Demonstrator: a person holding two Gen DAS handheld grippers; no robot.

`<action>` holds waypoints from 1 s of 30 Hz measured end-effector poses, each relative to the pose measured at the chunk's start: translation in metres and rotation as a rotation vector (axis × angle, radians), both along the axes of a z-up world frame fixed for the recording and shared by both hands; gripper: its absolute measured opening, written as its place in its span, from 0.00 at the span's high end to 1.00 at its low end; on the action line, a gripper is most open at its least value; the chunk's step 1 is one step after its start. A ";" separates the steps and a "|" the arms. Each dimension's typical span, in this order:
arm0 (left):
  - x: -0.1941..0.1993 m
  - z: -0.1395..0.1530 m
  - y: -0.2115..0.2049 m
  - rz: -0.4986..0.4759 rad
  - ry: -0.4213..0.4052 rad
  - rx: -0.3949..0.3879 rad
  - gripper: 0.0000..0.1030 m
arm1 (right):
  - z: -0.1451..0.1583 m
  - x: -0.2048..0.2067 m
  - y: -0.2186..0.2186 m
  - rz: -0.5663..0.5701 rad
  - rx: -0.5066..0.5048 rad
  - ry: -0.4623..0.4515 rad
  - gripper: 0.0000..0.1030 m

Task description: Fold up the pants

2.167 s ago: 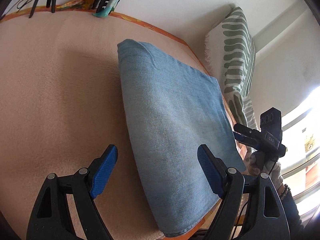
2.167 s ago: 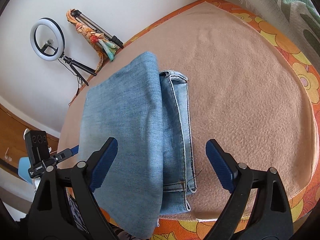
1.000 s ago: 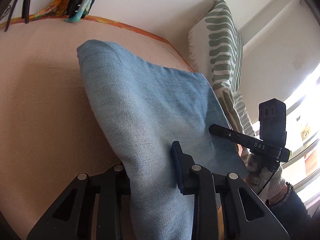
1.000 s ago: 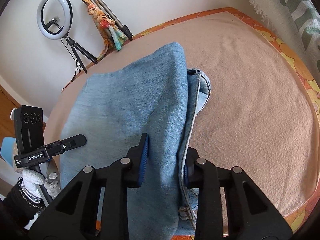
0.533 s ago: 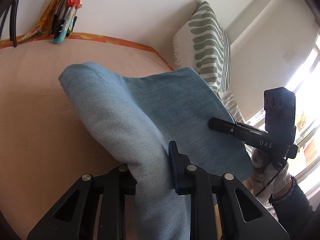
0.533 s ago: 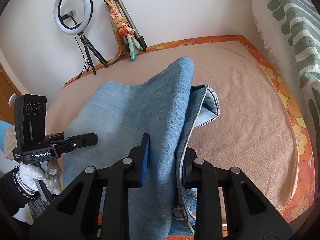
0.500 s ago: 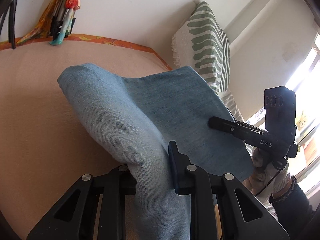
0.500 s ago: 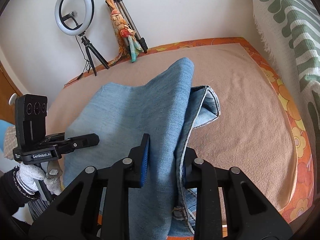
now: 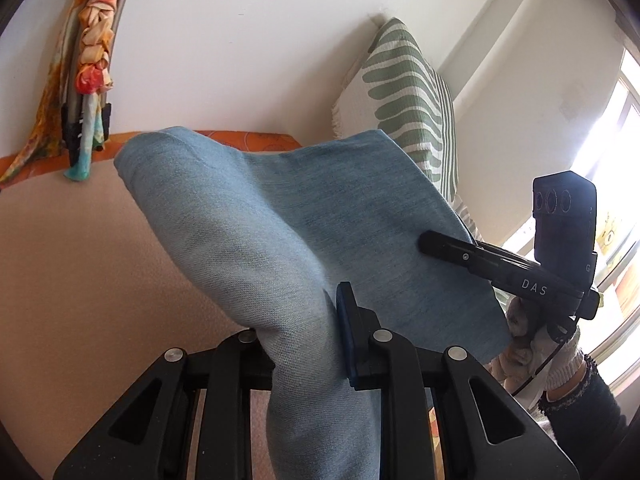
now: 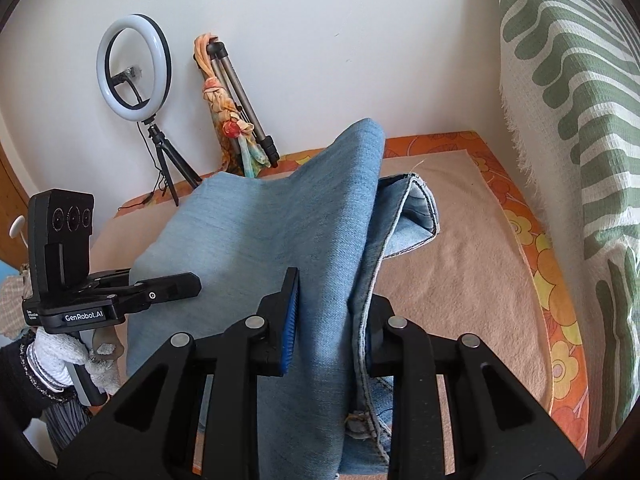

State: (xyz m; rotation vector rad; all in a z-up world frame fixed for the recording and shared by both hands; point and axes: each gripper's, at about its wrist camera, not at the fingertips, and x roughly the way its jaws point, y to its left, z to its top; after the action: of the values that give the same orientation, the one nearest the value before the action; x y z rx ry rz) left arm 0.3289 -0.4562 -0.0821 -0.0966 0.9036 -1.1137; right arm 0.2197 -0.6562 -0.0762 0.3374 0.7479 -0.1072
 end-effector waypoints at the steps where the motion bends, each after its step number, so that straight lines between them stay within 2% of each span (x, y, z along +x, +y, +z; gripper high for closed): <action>1: 0.007 0.001 -0.005 0.002 -0.003 -0.002 0.81 | 0.001 0.007 -0.007 -0.005 0.003 -0.005 0.75; 12: 0.085 -0.010 -0.061 0.048 -0.038 0.015 0.81 | -0.010 0.093 -0.069 -0.030 -0.036 -0.027 0.75; 17: 0.116 -0.023 -0.080 0.083 -0.020 0.021 0.81 | -0.023 0.130 -0.088 -0.036 -0.061 -0.029 0.75; 23: 0.133 -0.042 -0.094 0.106 -0.018 0.061 0.81 | -0.048 0.162 -0.102 -0.037 -0.062 0.001 0.75; 30: 0.140 -0.066 -0.102 0.102 -0.012 0.100 0.81 | -0.078 0.178 -0.107 -0.040 -0.069 0.069 0.75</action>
State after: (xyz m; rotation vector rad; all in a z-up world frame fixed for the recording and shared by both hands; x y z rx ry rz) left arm 0.4693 -0.5586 -0.1483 -0.0530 0.9324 -0.9722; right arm 0.3976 -0.7632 -0.1538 0.2843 0.8035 -0.1827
